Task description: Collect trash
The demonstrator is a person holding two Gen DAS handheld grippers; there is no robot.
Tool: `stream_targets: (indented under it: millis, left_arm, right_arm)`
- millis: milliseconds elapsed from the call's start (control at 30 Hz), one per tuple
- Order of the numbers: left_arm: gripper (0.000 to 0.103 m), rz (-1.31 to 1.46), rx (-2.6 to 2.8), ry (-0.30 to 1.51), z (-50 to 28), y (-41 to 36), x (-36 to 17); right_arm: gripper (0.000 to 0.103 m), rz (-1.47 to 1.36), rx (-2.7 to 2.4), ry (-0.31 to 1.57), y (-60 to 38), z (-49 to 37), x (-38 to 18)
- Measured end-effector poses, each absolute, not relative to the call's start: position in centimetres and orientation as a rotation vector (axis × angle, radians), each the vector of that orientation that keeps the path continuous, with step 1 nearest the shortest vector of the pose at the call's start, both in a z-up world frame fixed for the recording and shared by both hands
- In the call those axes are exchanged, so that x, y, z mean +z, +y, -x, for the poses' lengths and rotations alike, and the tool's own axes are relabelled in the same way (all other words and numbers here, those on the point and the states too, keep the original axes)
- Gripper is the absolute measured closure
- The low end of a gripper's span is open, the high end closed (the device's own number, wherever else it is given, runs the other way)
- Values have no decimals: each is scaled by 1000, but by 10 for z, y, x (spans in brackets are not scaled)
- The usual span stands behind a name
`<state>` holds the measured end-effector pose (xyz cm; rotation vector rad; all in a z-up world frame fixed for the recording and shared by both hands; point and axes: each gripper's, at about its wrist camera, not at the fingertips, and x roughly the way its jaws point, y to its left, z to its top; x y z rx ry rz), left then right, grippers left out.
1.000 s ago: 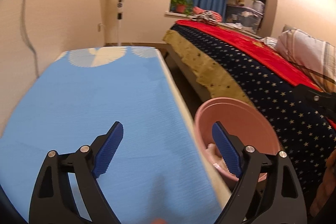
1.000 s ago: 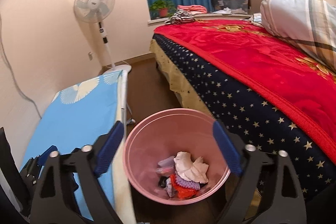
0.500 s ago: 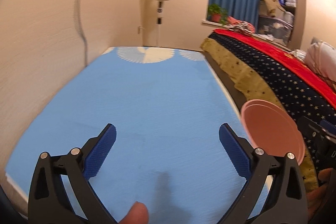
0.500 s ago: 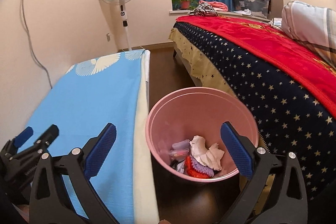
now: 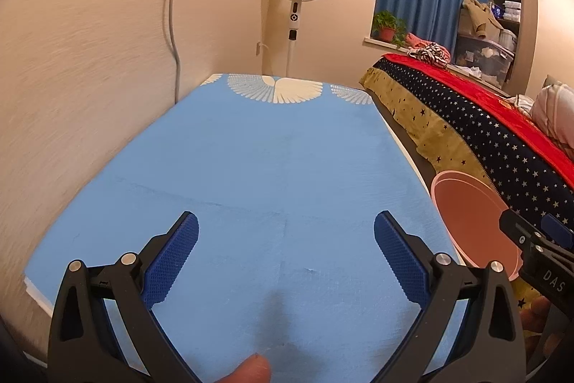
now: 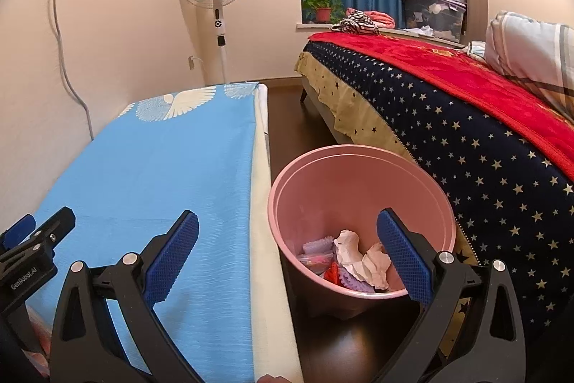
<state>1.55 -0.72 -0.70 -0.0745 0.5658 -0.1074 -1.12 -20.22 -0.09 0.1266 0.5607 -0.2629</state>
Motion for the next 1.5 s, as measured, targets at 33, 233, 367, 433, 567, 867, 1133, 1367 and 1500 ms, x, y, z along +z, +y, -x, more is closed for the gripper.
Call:
stream_targets:
  millis: [33, 233, 367, 433, 567, 867, 1133, 1367, 1500]
  left_arm:
    - [8, 72, -108, 566, -15, -8, -7]
    - [8, 67, -108, 574, -13, -7, -9]
    - [8, 71, -106, 574, -14, -9, -10]
    - [8, 69, -107, 573, -13, -9, -10]
    - [8, 67, -107, 571, -13, -9, -10]
    - [8, 66, -108, 572, -13, -9, -11]
    - [8, 63, -110, 571, -12, -7, -12]
    - [8, 61, -112, 572, -13, -7, -12]
    - [8, 61, -113, 572, -13, -7, -12]
  right_arm:
    - [5, -126, -263, 561, -202, 12, -1]
    - [5, -133, -270, 556, -201, 14, 0]
    - [5, -132, -272, 555, -201, 14, 1]
    - [5, -128, -269, 558, -200, 14, 1]
    - [5, -123, -266, 556, -200, 14, 2]
    - [5, -122, -269, 557, -200, 13, 1]
    - [5, -124, -269, 557, -200, 14, 1]
    - [5, -121, -268, 558, -200, 13, 1]
    - [5, -121, -269, 556, -200, 14, 0]
